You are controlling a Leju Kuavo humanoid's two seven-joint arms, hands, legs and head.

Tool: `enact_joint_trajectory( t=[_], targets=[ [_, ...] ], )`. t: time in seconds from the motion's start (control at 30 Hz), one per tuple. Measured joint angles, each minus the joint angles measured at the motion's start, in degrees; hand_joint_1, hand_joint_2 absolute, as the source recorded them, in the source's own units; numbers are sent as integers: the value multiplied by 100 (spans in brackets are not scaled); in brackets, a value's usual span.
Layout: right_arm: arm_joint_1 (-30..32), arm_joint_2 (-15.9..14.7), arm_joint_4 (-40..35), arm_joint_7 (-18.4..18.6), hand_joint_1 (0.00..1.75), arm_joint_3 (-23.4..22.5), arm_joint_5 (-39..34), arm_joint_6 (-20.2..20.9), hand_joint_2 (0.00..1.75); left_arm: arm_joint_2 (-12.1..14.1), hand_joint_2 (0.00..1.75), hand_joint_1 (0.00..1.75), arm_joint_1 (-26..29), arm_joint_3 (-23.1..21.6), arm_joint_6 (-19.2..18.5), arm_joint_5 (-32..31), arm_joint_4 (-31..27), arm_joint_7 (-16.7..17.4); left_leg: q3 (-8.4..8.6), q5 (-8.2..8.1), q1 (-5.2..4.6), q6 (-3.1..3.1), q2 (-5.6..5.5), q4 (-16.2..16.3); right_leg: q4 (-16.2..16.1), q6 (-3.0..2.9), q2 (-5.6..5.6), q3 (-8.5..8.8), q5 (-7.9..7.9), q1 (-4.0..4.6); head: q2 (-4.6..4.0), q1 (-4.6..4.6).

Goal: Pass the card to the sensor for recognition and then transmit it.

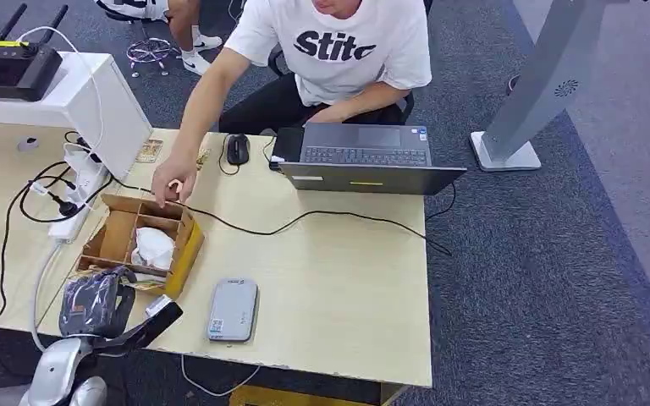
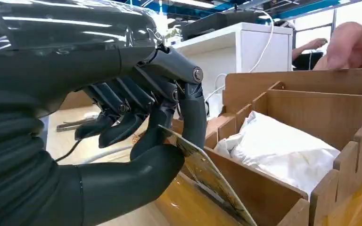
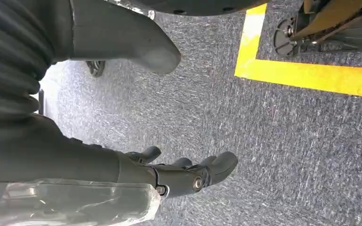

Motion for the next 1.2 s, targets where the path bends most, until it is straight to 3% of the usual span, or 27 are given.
enact_joint_trajectory(
  t=[0.17, 0.47, 0.83, 0.9, 1.0, 1.1, 1.2],
  targets=[
    [3, -2, 15, -44, 0, 9, -103, -24, 175, 118, 175, 175, 78, 79, 15, 122, -477, -46, -1, 0, 1, 0, 0, 0, 1, 0, 0, 0, 0, 1, 0, 0],
    [7, -2, 33, -85, 0, 11, -223, -92, 175, 647, 175, 175, 268, 488, -77, 374, -1961, -181, -1, 0, 2, 0, -1, -1, 1, 0, -1, 0, -1, 2, 0, 0],
    [7, -2, 35, -116, 0, 46, -275, -83, 175, 925, 175, 175, 273, 807, -9, 603, -2660, -258, 0, 1, 1, 0, -1, 0, 1, 0, -2, 0, 0, 1, 0, 0],
    [0, -2, 35, -107, 0, 87, -267, -83, 175, 925, 175, 175, 183, 890, 61, 305, -2662, -186, 0, 1, 2, 0, -3, 0, 1, 0, -5, 0, 0, 1, 0, 0],
    [-15, -2, 35, -63, 0, 142, -221, -85, 175, 911, 175, 175, -66, 894, 462, -530, -2375, 57, 1, 4, 1, -1, -7, 0, 1, 0, -11, 2, 0, 1, 0, 2],
    [-50, -2, 33, 11, 0, 231, -177, -98, 175, 879, 175, 175, -455, 859, 871, -1376, -1648, 425, 2, 8, 2, -2, -7, 0, 1, -4, -11, 0, 3, 1, 0, 2],
    [-89, -2, 31, 22, 0, 293, -173, -153, 175, 774, 175, 175, -956, 750, 1228, -1740, -784, 680, 3, 16, 1, 2, -8, 0, 1, -2, -13, 1, 8, 1, 0, 2]
  ],
)
